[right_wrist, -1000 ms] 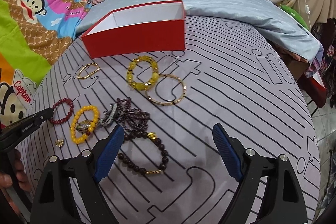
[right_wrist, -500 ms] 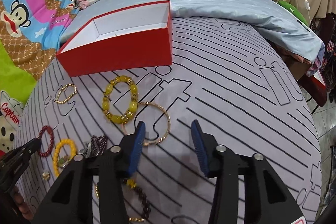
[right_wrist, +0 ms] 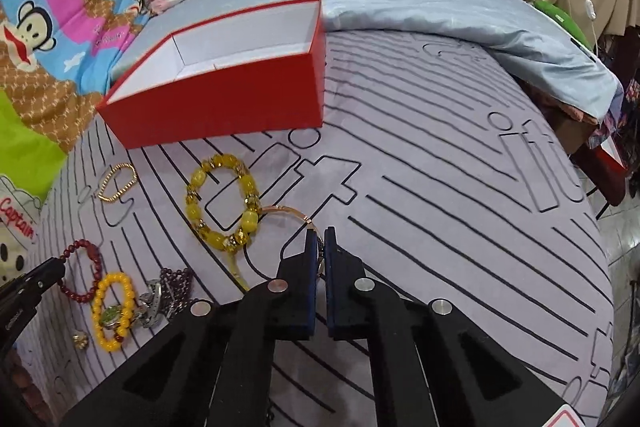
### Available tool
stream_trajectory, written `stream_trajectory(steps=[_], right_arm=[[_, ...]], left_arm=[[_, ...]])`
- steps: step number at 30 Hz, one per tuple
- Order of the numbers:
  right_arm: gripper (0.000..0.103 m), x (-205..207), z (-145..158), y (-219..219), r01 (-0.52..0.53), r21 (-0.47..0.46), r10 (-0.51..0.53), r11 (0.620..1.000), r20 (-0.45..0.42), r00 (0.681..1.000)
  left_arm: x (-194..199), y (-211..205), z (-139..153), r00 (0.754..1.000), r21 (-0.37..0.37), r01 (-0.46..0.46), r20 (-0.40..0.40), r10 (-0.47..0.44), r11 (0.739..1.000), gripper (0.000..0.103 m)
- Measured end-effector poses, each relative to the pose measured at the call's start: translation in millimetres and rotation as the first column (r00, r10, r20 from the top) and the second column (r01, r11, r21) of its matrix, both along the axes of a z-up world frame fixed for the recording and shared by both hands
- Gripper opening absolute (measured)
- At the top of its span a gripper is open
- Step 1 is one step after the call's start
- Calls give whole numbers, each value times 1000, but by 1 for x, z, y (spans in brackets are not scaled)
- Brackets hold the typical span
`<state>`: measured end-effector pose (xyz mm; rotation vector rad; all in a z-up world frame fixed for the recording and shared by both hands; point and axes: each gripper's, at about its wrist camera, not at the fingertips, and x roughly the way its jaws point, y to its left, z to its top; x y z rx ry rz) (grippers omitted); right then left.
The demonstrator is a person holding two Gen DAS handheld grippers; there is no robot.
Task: Organize jewelry
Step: 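Grasp the thin gold bangle with the right gripper while the left gripper lifts the red bracelet, then carry both bracelets into the red box and open both grippers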
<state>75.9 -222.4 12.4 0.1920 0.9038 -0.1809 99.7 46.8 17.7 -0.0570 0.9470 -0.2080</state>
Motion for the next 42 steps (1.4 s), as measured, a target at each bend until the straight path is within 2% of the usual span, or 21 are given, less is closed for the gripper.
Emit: stream_trajectory(steps=[9, 13, 18, 23, 28, 34, 41, 42], right_arm=[[4, -24, 58, -12, 4, 29, -7, 1000, 112, 994], [4, -22, 81, -13, -16, 36, 10, 999, 158, 987], [4, 2, 102, -12, -47, 43, 38, 998, 198, 980], [4, 43, 114, -10, -69, 19, 63, 997, 222, 973], [4, 100, 112, -8, -84, 15, 79, 996, 219, 973], [4, 159, 89, -6, -90, 6, 88, 996, 177, 980], [5, 201, 56, -9, -95, 41, 89, 995, 120, 989], [10, 204, 55, -10, -87, 41, 82, 995, 122, 989]], left_arm=[[-7, -22, 53, 994, -39, 64, 89, -61, 997, 8], [-6, -35, 78, 986, -47, 95, 139, -88, 994, 8], [12, -52, 107, 972, -59, 137, 198, -123, 989, 8], [54, -76, 132, 954, -45, 153, 266, -136, 987, 8], [116, -97, 130, 955, -45, 149, 265, -132, 988, 8], [181, -118, 99, 968, -9, 129, 218, -124, 992, 8], [218, -131, 60, 978, 14, 129, 166, -129, 992, 9], [219, -131, 59, 977, 26, 117, 177, -120, 993, 10]])
